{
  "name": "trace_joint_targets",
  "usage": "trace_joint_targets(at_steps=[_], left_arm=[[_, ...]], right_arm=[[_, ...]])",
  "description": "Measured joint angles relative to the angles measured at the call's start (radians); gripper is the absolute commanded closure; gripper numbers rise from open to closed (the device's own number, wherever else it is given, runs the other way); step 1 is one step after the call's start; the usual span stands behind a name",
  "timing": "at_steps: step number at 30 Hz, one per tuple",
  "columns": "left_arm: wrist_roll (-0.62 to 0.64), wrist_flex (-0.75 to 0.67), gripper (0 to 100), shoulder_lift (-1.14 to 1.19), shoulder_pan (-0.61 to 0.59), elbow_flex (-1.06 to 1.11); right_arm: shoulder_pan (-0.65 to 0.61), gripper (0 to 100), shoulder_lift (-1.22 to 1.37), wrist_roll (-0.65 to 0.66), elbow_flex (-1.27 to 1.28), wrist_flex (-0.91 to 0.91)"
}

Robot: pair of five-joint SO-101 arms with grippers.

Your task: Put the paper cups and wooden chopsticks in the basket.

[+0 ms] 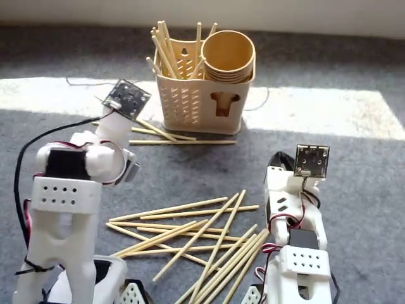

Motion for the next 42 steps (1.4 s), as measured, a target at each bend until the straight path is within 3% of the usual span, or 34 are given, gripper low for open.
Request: trace_joint_targets(at_steps=[8, 13, 25, 30, 42], left_arm=[[-0.002, -0.071, 85, 0.0, 0.301, 0.137], [-0.002, -0.155, 85, 0.0, 0.422, 0.226], [0.074, -0.315, 85, 0.032, 0.506, 0.322], [0.074, -0.387, 85, 0.199, 0.537, 0.319], [0.075, -0.402, 85, 0.582, 0.54, 0.138]], right_arm=[[0.011, 98.8, 0.0, 0.0, 0.0, 0.0], [0.011, 98.8, 0.0, 0.0, 0.0, 0.0], [0.011, 98.8, 0.0, 0.0, 0.0, 0.0], [0.011, 98.8, 0.0, 0.0, 0.0, 0.0], [0.011, 98.8, 0.0, 0.0, 0.0, 0.0]])
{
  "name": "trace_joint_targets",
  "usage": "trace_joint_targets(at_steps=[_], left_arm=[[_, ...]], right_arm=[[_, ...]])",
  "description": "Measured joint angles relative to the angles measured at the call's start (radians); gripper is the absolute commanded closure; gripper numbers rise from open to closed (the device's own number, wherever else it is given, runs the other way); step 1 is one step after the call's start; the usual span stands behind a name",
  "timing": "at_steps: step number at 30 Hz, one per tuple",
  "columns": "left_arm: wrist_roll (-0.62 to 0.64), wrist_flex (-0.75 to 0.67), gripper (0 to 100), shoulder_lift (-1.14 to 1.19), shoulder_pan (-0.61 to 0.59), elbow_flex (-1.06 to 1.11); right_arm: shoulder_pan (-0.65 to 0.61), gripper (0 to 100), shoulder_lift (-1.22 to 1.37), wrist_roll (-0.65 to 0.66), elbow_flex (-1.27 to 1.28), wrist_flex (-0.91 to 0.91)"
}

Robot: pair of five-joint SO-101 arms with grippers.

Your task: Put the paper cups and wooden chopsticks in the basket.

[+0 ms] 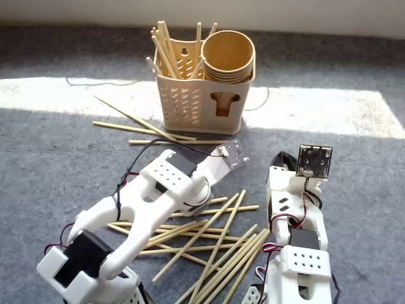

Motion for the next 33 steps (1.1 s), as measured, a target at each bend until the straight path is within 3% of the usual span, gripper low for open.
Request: trace_joint_targets(at_steps=[6, 11, 18, 33], left_arm=[[0.0, -0.006, 86, 0.055, 0.0, -0.032], [0.0, -0.008, 95, 0.14, 0.002, -0.072], [-0.003, -0.005, 99, 0.155, 0.006, -0.089], [-0.002, 0.069, 99, -0.14, -0.009, -0.005]], right_arm=[[0.0, 98.8, 0.0, 0.0, 0.0, 0.0], [0.0, 98.8, 0.0, 0.0, 0.0, 0.0], [0.0, 98.8, 0.0, 0.0, 0.0, 0.0], [0.0, 98.8, 0.0, 0.0, 0.0, 0.0]])
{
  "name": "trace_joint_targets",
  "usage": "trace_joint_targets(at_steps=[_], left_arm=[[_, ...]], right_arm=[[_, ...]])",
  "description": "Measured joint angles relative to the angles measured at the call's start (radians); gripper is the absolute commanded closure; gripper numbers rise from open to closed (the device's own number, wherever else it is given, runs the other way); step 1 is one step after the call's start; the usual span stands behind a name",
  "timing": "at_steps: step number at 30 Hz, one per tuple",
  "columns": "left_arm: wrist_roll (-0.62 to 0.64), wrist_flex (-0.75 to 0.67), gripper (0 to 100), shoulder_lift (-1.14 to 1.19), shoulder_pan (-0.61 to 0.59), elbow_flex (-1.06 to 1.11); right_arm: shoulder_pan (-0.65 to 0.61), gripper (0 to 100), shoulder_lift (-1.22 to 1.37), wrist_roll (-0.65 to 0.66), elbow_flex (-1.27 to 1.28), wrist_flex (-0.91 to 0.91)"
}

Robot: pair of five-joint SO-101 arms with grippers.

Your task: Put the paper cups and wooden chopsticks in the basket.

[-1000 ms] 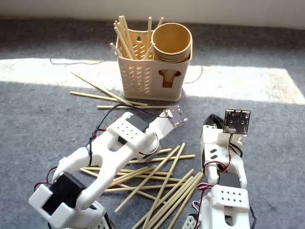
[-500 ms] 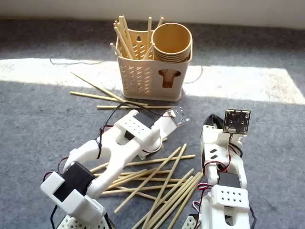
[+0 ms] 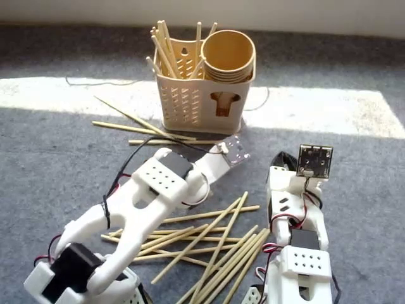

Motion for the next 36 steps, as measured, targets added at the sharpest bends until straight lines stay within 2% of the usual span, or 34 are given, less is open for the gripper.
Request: trace_joint_targets(at_steps=[13, 23, 30, 36], left_arm=[[0.0, 0.009, 99, -0.315, -0.173, 0.009], [0.005, 0.009, 99, -0.534, -0.213, -0.014], [0.176, 0.006, 99, -0.551, -0.23, -0.193], [0.253, -0.127, 99, -0.557, -0.227, -0.245]], right_arm=[[0.0, 98.8, 0.0, 0.0, 0.0, 0.0], [0.0, 98.8, 0.0, 0.0, 0.0, 0.0], [0.0, 98.8, 0.0, 0.0, 0.0, 0.0], [0.0, 98.8, 0.0, 0.0, 0.0, 0.0]])
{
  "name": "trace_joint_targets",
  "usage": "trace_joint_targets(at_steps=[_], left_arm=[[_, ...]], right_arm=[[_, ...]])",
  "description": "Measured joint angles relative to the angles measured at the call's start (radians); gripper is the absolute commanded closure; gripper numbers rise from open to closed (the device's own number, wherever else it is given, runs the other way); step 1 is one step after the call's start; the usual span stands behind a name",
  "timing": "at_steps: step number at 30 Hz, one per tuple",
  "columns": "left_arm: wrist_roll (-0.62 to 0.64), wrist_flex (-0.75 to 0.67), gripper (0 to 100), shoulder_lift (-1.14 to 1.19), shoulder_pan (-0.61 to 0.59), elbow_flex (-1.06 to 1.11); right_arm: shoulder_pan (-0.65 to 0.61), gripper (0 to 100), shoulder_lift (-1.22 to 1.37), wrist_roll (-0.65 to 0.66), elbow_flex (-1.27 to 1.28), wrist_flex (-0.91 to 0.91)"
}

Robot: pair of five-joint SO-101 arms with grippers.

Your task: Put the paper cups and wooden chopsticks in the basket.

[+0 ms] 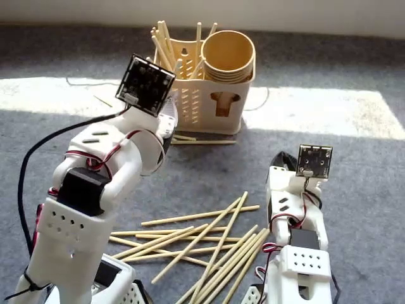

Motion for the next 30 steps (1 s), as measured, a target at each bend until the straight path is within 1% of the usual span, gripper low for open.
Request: trace_joint_targets(at_steps=[4, 17, 26, 30], left_arm=[[0.026, -0.127, 99, 0.0, -0.003, 0.0], [0.026, -0.5, 99, 0.0, 0.0, 0.0], [0.026, -0.684, 99, 0.0, -0.002, 0.0], [0.026, -0.733, 99, 0.008, -0.002, 0.0]], right_arm=[[0.0, 98.8, 0.0, 0.0, 0.0, 0.0], [0.0, 98.8, 0.0, 0.0, 0.0, 0.0], [0.0, 98.8, 0.0, 0.0, 0.0, 0.0], [0.0, 98.8, 0.0, 0.0, 0.0, 0.0]])
